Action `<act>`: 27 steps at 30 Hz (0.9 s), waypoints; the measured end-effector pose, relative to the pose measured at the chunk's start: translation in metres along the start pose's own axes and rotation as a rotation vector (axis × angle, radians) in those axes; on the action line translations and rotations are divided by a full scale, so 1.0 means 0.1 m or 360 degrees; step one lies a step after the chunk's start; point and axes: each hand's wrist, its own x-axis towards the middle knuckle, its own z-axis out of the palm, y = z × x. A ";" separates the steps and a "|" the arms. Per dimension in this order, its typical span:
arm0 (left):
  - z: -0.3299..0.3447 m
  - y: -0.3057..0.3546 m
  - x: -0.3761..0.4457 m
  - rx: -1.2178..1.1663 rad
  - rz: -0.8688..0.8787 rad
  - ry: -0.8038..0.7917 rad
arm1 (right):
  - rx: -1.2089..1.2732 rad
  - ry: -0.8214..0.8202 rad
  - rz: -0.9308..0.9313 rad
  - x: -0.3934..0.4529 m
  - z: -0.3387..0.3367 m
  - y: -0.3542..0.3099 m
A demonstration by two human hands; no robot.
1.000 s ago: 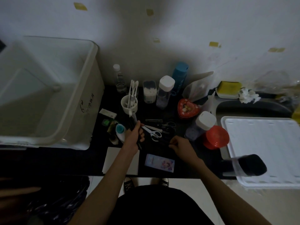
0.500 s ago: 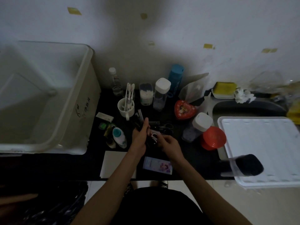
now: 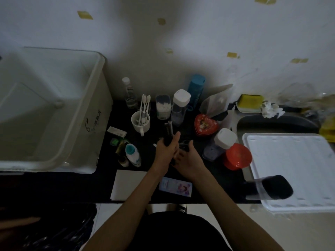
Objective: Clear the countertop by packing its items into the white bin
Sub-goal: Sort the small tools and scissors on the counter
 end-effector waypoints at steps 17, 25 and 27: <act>-0.16 -0.34 -0.02 0.0597 -0.0618 -0.0749 | -0.1200 -0.0019 -0.0568 0.05 -0.18 -0.18; -0.11 -0.59 0.00 0.0656 -0.0749 -0.0718 | -0.0851 0.0156 -0.0512 0.21 -0.44 -0.01; -0.19 -0.61 0.04 0.0943 -0.0821 -0.0834 | -0.0675 0.0307 -0.0515 0.31 -0.53 -0.04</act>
